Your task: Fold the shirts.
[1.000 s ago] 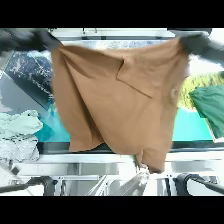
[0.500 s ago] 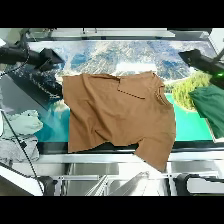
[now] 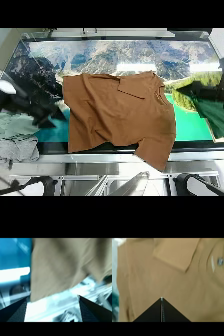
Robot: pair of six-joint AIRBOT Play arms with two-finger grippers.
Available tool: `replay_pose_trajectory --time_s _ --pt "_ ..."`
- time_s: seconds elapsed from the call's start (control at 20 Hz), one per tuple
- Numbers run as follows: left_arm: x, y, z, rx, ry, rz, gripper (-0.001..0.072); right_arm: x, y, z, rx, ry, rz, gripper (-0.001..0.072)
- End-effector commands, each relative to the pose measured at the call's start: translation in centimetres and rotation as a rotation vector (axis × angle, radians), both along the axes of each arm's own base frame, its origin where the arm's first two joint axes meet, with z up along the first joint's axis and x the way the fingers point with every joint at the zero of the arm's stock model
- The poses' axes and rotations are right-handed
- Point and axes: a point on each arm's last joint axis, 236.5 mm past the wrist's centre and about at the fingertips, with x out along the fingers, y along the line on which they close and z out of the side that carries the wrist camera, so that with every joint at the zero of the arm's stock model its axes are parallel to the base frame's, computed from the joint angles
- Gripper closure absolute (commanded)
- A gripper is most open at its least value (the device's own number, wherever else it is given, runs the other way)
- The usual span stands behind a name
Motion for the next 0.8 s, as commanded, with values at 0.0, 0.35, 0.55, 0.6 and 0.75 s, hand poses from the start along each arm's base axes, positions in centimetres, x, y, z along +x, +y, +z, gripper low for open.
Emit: replay_pose_trajectory --time_s 0.0,0.35,0.55,0.6,0.75 --pt "-6.0 -0.4 -3.2 0.028 0.071 0.02 0.0016 -3.6 1.4 -1.5 0.005 0.057 0.014 0.0697" --pt "-5.3 -4.8 -7.3 -0.069 0.02 0.012 0.0018 -4.4 2.0 0.1 -0.007 0.015 0.033 0.0697" --pt "-6.1 -5.4 -8.6 -0.076 0.078 -0.011 0.0235 -4.7 2.1 1.1 -0.021 -0.015 0.036 0.0697" --pt "-5.5 -5.9 -8.2 -0.103 0.069 -0.006 0.0409 -4.8 2.1 1.1 -0.02 -0.012 0.034 0.0697" --pt "-3.8 -7.2 -5.8 -0.198 0.013 -0.053 0.0692 -5.9 0.4 -1.6 -0.082 0.138 -0.028 0.0696"
